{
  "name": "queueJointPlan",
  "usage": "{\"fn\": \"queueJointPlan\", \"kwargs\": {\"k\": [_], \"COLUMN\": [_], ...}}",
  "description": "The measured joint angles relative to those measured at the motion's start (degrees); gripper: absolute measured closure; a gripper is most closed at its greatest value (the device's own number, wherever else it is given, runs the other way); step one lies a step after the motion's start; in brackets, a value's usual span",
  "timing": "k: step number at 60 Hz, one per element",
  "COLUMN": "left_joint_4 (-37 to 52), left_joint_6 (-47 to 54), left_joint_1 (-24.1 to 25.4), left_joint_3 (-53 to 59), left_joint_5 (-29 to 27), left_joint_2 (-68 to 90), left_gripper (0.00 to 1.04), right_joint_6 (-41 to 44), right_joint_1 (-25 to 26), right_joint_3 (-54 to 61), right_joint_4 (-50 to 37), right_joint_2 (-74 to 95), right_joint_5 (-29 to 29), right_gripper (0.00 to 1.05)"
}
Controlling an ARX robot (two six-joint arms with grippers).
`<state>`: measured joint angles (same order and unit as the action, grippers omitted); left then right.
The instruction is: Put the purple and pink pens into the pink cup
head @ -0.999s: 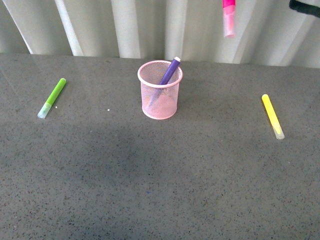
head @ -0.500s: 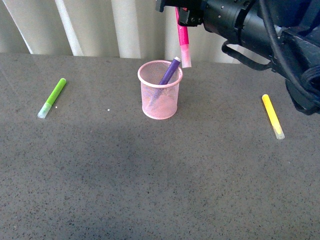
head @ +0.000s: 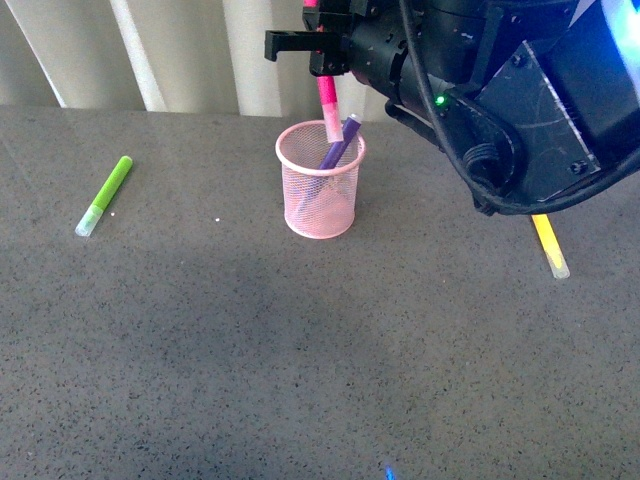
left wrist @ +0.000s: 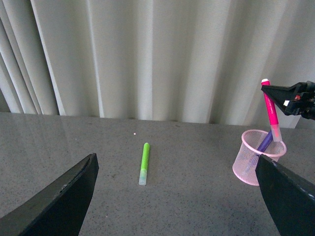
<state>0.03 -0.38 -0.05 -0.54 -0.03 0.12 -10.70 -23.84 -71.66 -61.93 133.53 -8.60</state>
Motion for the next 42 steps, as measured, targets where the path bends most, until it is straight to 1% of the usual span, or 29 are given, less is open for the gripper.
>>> {"fn": "queueJointPlan", "kwargs": {"k": [9, 25, 31, 34, 36, 42], "left_joint_4": [0.0, 0.0, 0.0, 0.0, 0.0, 0.0], "left_joint_6": [0.0, 0.0, 0.0, 0.0, 0.0, 0.0], "left_joint_1": [0.0, 0.0, 0.0, 0.0, 0.0, 0.0], "left_joint_3": [0.0, 0.0, 0.0, 0.0, 0.0, 0.0], "left_joint_5": [0.0, 0.0, 0.0, 0.0, 0.0, 0.0], "left_joint_2": [0.0, 0.0, 0.0, 0.0, 0.0, 0.0], "left_gripper": [0.07, 0.07, 0.07, 0.07, 0.07, 0.07], "right_joint_6": [-0.1, 0.0, -0.1, -0.2, -0.2, -0.3], "right_joint_1": [-0.9, -1.0, -0.8, -0.7, -0.6, -0.4], "right_joint_3": [-3.9, -4.3, -4.3, -4.3, -4.3, -4.3], "right_joint_4": [0.9, 0.8, 0.8, 0.8, 0.8, 0.8], "right_joint_2": [2.1, 2.9, 3.1, 3.1, 3.1, 3.1], "right_joint_5": [1.1, 0.7, 0.7, 0.6, 0.6, 0.6], "right_gripper": [0.93, 0.93, 0.75, 0.68, 0.61, 0.45]}}
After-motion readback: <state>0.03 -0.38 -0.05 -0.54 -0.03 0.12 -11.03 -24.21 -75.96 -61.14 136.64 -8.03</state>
